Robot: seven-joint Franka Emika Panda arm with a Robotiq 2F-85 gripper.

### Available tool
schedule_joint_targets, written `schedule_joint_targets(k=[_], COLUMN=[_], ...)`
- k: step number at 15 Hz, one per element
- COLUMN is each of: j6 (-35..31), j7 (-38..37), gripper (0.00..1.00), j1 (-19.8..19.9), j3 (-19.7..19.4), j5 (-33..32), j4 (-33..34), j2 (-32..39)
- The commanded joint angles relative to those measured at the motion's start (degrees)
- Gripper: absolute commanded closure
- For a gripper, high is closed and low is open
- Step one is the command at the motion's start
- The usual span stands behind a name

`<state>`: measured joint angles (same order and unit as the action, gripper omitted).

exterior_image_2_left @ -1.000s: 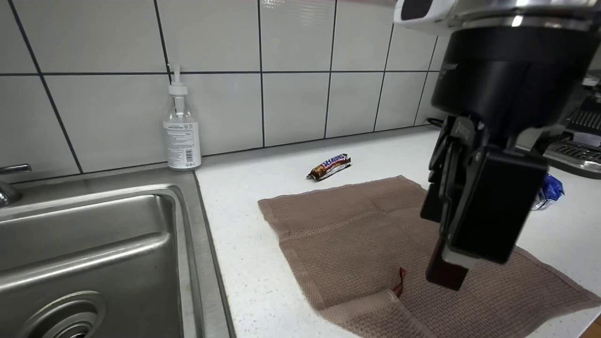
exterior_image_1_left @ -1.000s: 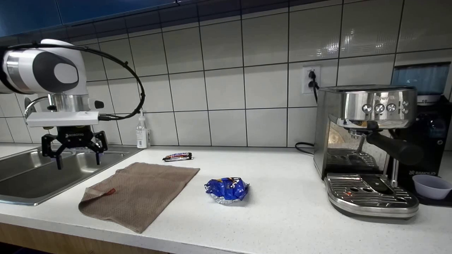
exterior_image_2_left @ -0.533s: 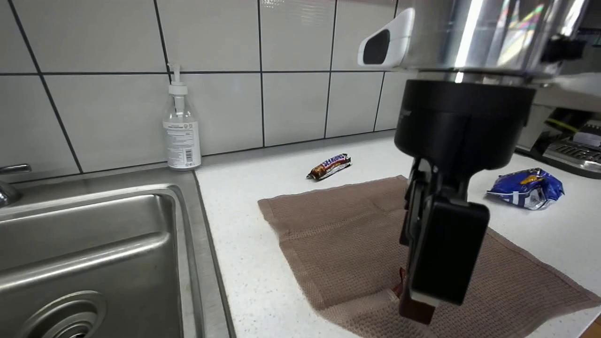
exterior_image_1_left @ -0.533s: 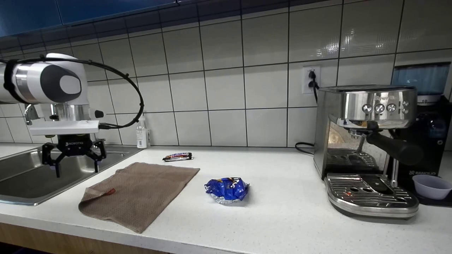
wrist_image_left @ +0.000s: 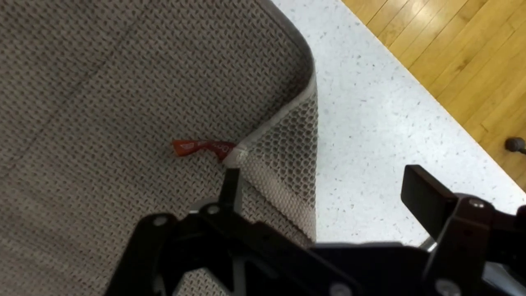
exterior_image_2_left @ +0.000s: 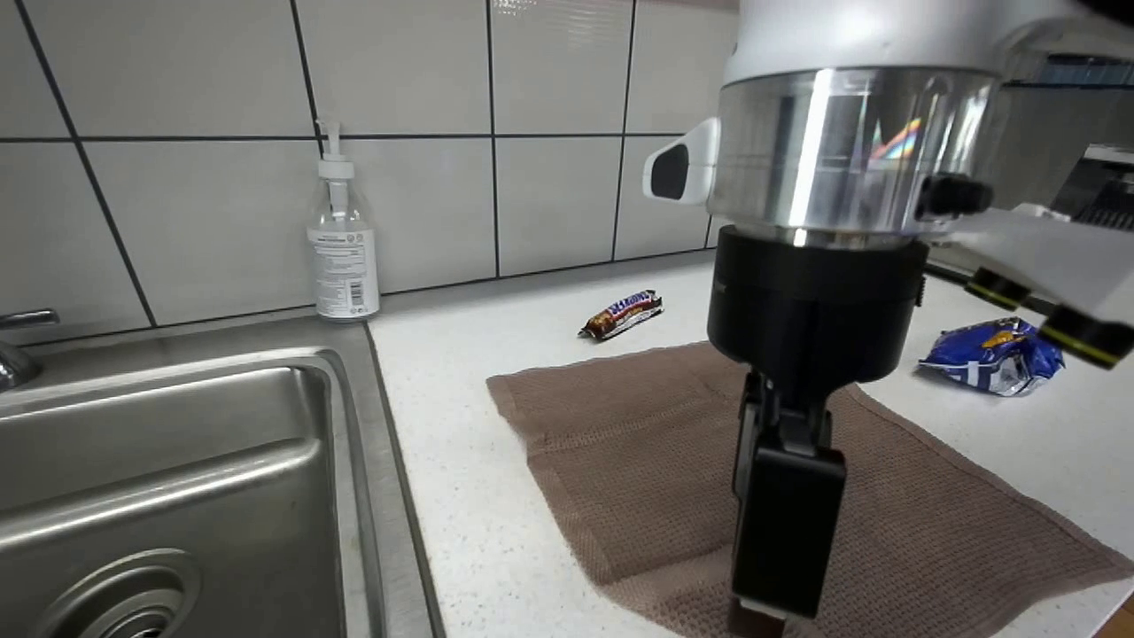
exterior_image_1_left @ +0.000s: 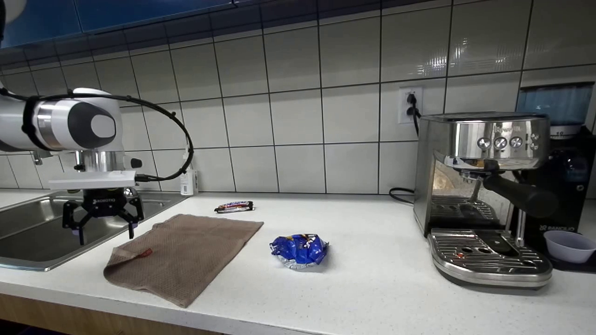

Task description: Fold the towel into a triangle.

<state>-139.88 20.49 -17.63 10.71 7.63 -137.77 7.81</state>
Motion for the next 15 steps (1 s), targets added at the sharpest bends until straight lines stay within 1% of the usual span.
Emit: schedule_joint_targets(k=[1,15], j6=[0.8,1.4], j7=[-3.4,-8.6], gripper=[0.00,0.00], j1=[1.7,1.9], j3=[1.5,1.5], j5=[-2.4,-3.9], j4=[2.4,4.7], j2=[2.8,8.2])
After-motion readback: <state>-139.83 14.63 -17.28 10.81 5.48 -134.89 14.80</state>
